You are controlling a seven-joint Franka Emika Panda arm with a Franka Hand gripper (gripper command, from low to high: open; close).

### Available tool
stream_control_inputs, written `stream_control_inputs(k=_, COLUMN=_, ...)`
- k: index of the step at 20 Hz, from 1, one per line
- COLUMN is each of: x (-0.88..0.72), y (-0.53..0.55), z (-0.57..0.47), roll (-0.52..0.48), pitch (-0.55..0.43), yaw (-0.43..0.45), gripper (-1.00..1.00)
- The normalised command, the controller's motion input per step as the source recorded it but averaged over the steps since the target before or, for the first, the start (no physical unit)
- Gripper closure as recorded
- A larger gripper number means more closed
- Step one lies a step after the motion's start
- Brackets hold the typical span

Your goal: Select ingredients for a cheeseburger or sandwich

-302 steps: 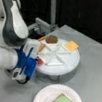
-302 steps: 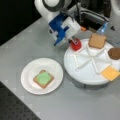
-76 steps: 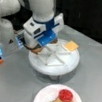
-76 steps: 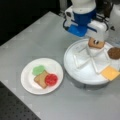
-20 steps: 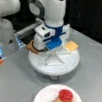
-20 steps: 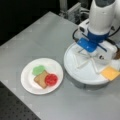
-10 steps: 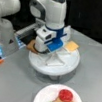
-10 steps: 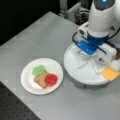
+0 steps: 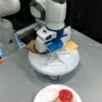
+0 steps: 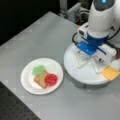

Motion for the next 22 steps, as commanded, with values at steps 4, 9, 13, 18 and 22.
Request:
stream_control_inputs(k=4, x=-0.05, y=0.07, z=-0.09, roll=-0.121, pitch=-0.014, yaw=0.042, gripper=-1.00)
stream_control_inputs(k=9, x=-0.07, y=0.07, z=0.00, roll=-0.154, pitch=0.016, yaw=0.047, gripper=-1.00)
stream_control_inputs(k=13, x=-0.06, y=0.09, z=0.14, roll=-0.180, pitch=0.050, yaw=0.055, gripper=-1.00)
stream_control_inputs(k=18, x=0.03, y=0.10, z=0.10, roll=-0.161, pitch=0.042, yaw=0.062, gripper=-1.00)
stream_control_inputs(k=22, x=0.10, y=0.06, z=-0.03, roll=-0.124, pitch=0.022, yaw=0.071, gripper=-1.00)
